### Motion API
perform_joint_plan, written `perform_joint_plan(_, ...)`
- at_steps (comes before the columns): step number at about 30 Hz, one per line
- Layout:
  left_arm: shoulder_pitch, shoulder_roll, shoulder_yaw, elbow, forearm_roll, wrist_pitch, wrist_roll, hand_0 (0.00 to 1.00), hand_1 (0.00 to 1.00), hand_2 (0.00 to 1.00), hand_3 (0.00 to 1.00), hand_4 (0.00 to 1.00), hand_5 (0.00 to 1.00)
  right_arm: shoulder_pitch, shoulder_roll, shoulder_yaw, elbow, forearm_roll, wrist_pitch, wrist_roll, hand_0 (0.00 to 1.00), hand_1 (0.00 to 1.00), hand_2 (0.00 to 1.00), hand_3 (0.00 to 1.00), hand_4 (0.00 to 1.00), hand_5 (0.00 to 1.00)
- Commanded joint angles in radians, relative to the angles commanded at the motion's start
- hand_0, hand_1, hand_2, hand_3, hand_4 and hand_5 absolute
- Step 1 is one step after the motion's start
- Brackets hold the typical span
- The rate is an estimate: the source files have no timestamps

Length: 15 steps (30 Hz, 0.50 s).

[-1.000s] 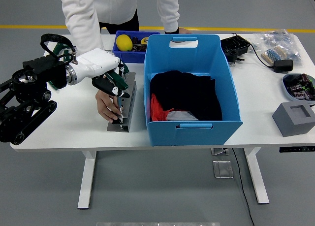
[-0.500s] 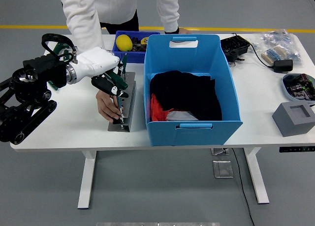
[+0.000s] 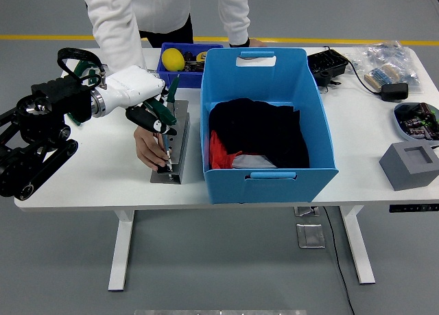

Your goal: Lift tool from toolbox,place it in box,lift tool from toolbox,place it in box

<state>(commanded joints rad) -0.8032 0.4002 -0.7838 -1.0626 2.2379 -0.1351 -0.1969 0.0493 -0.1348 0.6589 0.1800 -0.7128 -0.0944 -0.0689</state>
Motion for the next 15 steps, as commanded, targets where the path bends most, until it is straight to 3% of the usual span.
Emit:
perform_joint_plan(2, -0.001, 0.000, 0.002, 0.005, -0.004, 0.006, -0.002, 0.145, 0.065, 0.099, 0.171, 0.989, 0.777, 0.000, 0.000, 0.001, 0.000, -0.001, 0.000, 0.000, 0.676, 0.665, 0.734, 0.591, 0.848, 0.685)
perform_joint_plan(7, -0.002, -0.002, 0.006, 0.016, -0.013, 0.016, -0.009, 0.145, 0.065, 0.099, 0.171, 0.989, 0.777, 0.000, 0.000, 0.001, 0.000, -0.002, 0.000, 0.000, 0.676, 0.665, 0.734, 0.591, 0.848, 0.685)
perform_joint_plan(8, -0.002, -0.002, 0.007, 0.019, -0.015, 0.020, -0.011, 0.121, 0.035, 0.063, 0.136, 0.931, 0.756, 0.001, 0.000, 0.002, 0.000, -0.002, 0.000, 0.000, 0.675, 0.665, 0.733, 0.591, 0.848, 0.684)
perform_joint_plan(14, -0.001, -0.003, 0.012, 0.035, -0.029, 0.045, -0.022, 0.121, 0.035, 0.063, 0.136, 0.931, 0.756, 0.001, -0.001, 0.001, 0.000, -0.002, -0.001, 0.000, 0.675, 0.665, 0.733, 0.591, 0.848, 0.684)
perform_joint_plan(15, -0.002, -0.004, 0.014, 0.038, -0.033, 0.051, -0.025, 0.089, 0.008, 0.034, 0.098, 0.843, 0.716, 0.001, -0.001, 0.002, 0.000, -0.002, -0.001, 0.000, 0.675, 0.665, 0.734, 0.591, 0.848, 0.684)
